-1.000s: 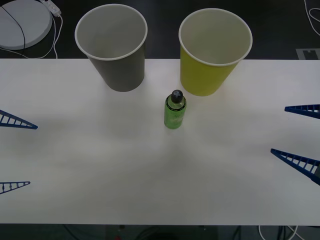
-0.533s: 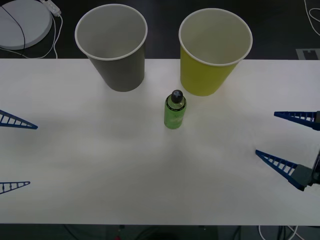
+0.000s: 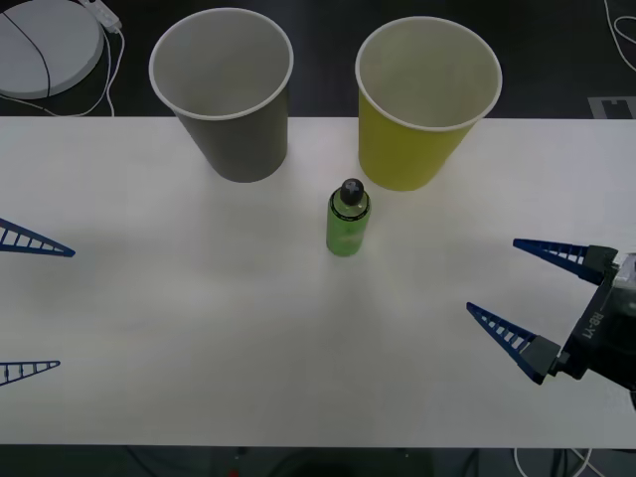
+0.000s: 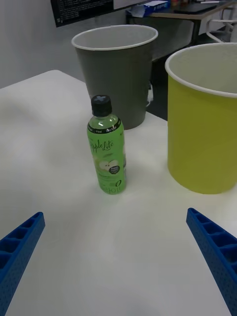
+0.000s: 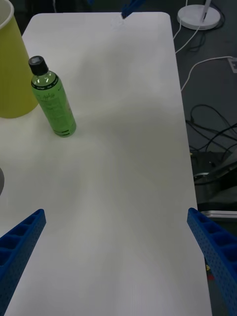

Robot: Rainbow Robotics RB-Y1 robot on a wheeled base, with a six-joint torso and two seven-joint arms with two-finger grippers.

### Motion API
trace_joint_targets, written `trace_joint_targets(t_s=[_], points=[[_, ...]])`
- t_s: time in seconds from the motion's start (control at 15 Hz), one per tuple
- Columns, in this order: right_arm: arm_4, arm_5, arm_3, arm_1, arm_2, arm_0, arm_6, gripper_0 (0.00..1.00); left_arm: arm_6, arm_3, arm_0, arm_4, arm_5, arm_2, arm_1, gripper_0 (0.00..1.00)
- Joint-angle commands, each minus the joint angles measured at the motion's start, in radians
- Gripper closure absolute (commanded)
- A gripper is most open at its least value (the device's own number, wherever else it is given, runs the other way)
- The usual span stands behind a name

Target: Put the can into the green bin and the plastic bottle into the gray bin

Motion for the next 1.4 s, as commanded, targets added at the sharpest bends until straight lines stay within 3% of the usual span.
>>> trace_joint_targets(t_s=[0.07,0.87,1.4], points=[[0.038,0.069,0.0,0.029,0.076,-0.042,0.016,0.0,0.0,0.0,0.0,0.0,0.0,0.0,0.0,0.0],[0.07,0.422,0.0,0.057,0.386,-0.237,0.027,0.0,0.0,0.0,0.0,0.0,0.0,0.0,0.0,0.0],[0.068,0.426,0.121,0.118,0.457,-0.387,0.013,0.0,0.0,0.0,0.0,0.0,0.0,0.0,0.0,0.0]])
